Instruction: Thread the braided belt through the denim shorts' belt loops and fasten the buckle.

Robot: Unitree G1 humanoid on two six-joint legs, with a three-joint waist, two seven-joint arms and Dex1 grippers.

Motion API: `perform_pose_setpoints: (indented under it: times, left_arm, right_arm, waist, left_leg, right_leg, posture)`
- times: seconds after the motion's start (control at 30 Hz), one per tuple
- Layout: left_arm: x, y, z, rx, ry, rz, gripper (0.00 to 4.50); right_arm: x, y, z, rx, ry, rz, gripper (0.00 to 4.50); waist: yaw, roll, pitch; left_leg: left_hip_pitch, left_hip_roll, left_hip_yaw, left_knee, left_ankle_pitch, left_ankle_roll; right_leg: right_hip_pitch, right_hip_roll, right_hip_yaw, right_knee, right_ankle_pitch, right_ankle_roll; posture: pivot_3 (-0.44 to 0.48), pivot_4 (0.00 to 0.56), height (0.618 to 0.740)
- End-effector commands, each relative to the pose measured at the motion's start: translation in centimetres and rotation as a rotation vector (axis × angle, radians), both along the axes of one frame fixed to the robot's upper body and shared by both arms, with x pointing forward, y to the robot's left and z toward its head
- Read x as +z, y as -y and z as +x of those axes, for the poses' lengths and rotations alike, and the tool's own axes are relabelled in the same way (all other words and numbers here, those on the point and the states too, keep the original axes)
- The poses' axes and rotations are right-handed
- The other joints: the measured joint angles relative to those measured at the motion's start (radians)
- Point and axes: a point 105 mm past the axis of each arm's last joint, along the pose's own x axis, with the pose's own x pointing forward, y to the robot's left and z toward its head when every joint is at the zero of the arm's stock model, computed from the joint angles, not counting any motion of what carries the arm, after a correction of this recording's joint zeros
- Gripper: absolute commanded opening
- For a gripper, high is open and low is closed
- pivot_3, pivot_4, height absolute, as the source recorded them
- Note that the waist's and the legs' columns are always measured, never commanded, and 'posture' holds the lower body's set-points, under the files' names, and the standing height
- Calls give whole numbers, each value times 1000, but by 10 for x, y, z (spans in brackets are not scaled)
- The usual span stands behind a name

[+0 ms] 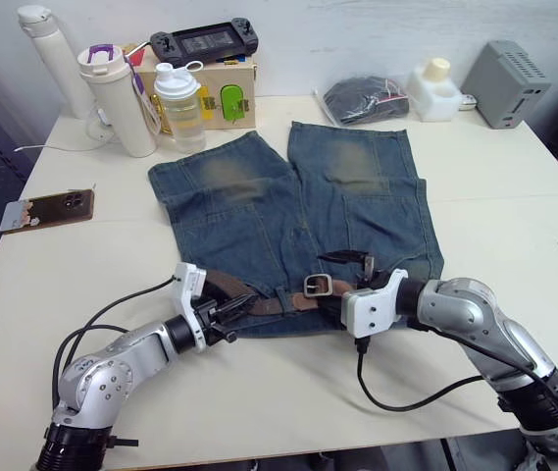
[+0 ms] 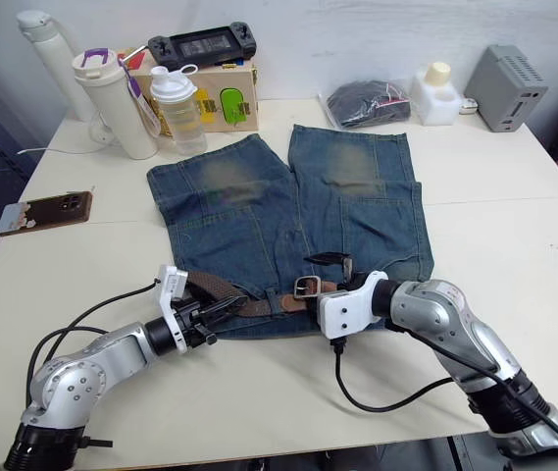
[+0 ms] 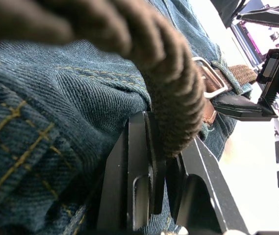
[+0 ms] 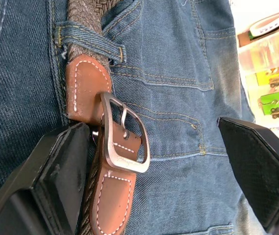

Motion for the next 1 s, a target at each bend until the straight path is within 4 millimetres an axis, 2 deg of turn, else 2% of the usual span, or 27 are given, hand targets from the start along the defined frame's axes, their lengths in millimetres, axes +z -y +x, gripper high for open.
perform_pose_setpoints:
  times: [0.03, 0.17, 0.37, 0.57, 0.77, 1.0]
  left_arm:
    - [-2, 2, -5, -13, -13, 3, 0]
    - [-2, 3, -5, -13, -16, 0, 0]
    - [-2, 4, -4, -13, -20, -5, 0]
    - [-2, 6, -6, -10, -26, -13, 0]
    - [-2, 6, -6, -5, -29, -17, 0]
    - [-2, 6, -5, 4, -32, -22, 0]
  right_arm:
    - [3, -3, -1, 20, 45, -12, 4453]
    - [3, -4, 1, 23, 77, -18, 4453]
    - [5, -24, -5, 75, 105, 24, 4453]
    - [23, -31, -1, 75, 171, 78, 4453]
    - [29, -40, -5, 111, 187, 108, 4453]
    - [26, -47, -2, 106, 162, 136, 4453]
  waist:
    - [0, 0, 0]
    - [0, 0, 0]
    - [-6, 0, 0]
    - [-21, 0, 0]
    - [-22, 0, 0]
    - [-23, 0, 0]
  left_leg:
    - [0, 0, 0, 0, 0, 0]
    - [0, 0, 0, 0, 0, 0]
    - [0, 0, 0, 0, 0, 0]
    - [0, 0, -1, 0, 1, -1]
    - [0, 0, -1, 0, 1, -1]
    - [0, 0, -1, 0, 1, -1]
  right_leg:
    - [0, 0, 0, 0, 0, 0]
    - [0, 0, 0, 0, 0, 0]
    - [0, 0, 0, 0, 0, 0]
    - [0, 0, 0, 1, 0, 0]
    - [1, 0, 0, 2, 0, 0]
    - [0, 0, 0, 2, 0, 0]
  posture:
    - [0, 150, 687]
    - [0, 150, 687]
    - [0, 150, 687]
    - [0, 150, 687]
    - [0, 150, 687]
    - [0, 150, 687]
